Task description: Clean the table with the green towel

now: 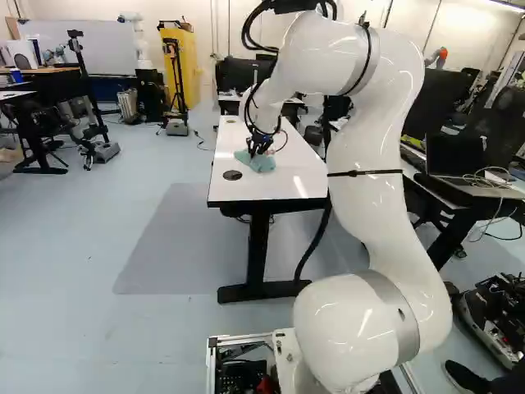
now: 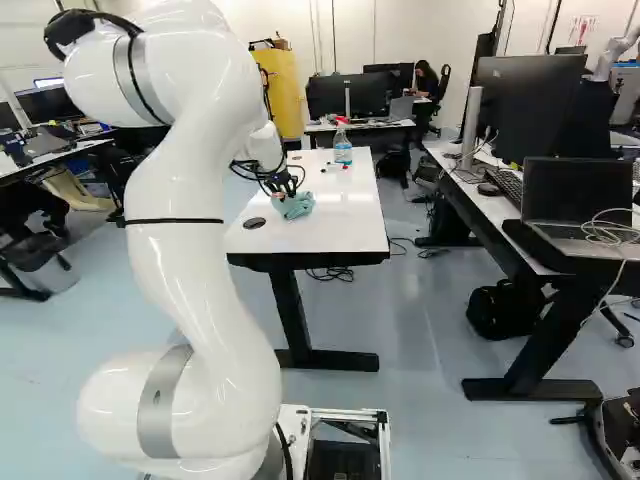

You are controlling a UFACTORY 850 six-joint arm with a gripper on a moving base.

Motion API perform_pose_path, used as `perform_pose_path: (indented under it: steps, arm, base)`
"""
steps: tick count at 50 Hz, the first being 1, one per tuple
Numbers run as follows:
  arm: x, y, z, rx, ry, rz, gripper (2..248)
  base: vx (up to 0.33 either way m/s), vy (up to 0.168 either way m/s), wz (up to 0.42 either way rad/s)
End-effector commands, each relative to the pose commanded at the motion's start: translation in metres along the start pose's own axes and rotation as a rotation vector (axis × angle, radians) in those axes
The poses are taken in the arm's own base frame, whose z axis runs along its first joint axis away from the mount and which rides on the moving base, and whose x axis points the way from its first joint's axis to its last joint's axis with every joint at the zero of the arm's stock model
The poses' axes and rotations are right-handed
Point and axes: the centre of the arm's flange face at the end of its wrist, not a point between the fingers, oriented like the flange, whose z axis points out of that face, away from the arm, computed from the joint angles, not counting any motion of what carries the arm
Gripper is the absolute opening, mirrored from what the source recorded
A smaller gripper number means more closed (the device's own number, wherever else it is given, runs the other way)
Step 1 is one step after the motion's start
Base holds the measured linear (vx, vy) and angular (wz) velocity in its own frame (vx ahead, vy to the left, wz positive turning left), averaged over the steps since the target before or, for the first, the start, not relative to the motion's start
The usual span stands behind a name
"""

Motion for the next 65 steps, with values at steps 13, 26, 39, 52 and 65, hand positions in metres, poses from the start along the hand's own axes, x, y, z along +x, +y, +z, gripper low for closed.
perform_pose_path:
  steps: [13, 26, 39, 52, 65]
  arm:
    - [-0.015, 0.017, -0.011, -0.014, -0.015, 0.023, 43]
    - [-0.029, 0.037, -0.021, -0.03, -0.028, 0.051, 43]
    - [-0.044, 0.057, -0.031, -0.047, -0.041, 0.081, 43]
    - [-0.055, 0.075, -0.038, -0.063, -0.048, 0.108, 43]
    - [-0.053, 0.076, -0.045, -0.064, -0.038, 0.108, 43]
  base:
    - [0.0, 0.0, 0.0]
    - [0.0, 0.0, 0.0]
    - [0.0, 0.0, 0.0]
    - [0.0, 0.0, 0.0]
    - [0.0, 0.0, 0.0]
